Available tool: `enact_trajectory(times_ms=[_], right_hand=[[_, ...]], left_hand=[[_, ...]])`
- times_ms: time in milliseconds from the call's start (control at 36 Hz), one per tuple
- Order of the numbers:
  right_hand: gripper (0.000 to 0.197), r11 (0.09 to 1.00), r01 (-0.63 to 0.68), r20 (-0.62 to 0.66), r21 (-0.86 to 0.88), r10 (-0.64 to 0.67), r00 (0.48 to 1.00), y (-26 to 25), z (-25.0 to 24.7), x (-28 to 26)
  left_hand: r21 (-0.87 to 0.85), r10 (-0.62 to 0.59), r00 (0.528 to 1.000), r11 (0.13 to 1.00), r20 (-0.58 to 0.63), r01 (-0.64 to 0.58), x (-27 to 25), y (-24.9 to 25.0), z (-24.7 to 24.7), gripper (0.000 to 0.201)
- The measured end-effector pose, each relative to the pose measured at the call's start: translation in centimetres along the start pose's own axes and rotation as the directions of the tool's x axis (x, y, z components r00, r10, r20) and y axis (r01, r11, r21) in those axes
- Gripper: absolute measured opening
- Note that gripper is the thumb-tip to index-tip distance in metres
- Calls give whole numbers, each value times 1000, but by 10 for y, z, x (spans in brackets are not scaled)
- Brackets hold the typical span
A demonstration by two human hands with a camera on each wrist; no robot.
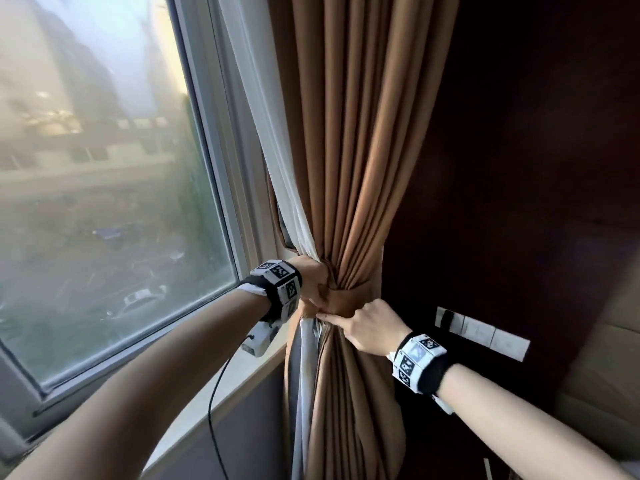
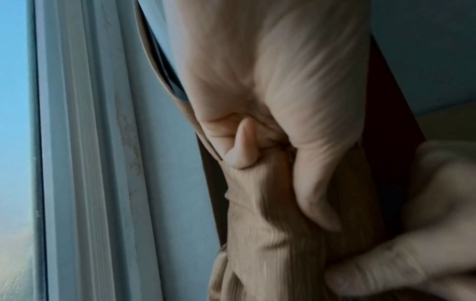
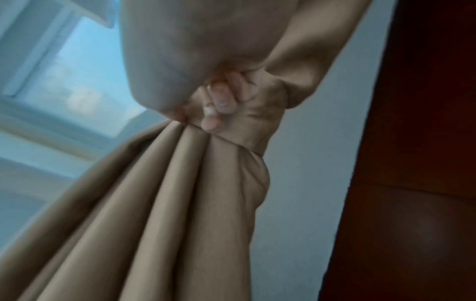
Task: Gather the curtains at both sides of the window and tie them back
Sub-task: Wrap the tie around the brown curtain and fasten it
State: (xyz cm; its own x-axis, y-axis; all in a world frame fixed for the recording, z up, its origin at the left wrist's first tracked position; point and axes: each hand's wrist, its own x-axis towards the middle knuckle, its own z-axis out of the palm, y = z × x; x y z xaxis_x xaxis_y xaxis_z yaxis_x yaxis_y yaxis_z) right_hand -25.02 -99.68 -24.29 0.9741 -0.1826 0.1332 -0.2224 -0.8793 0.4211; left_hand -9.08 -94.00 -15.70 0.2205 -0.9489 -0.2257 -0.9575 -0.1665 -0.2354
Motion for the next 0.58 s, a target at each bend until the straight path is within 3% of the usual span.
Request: enact_trajectory(times_ms=[111,250,389,444,500,583], right_hand=[[74,1000,-10,21,-18,11,1000,-10,-7,2],[54,995,39,-36,94,-36,999,-17,-25,6],[39,989,17,-42,145,-11,999,-24,-52,19],[41,987,34,-41,157,-28,999,-31,-62,23],[31,983,54,-45,178,-47,998,-40,-69,27],[25,974,51,-24,222,-47,999,-58,-77,33]], left_hand=[[-46,-43,997,998,70,46,-2,-1,-4,30],[-182,-27,996,982,86,42,-15,-3,2,29],[-346,39,994,935,-104,-73,-47,-13,7,29],[-407,-4,982,910,-189,-75,-64,-26,6,33],[-439,-74,963,897,-260,-49,-83,-42,7,37],[-455,-195,943,889,-271,53,-119,-67,14,34]])
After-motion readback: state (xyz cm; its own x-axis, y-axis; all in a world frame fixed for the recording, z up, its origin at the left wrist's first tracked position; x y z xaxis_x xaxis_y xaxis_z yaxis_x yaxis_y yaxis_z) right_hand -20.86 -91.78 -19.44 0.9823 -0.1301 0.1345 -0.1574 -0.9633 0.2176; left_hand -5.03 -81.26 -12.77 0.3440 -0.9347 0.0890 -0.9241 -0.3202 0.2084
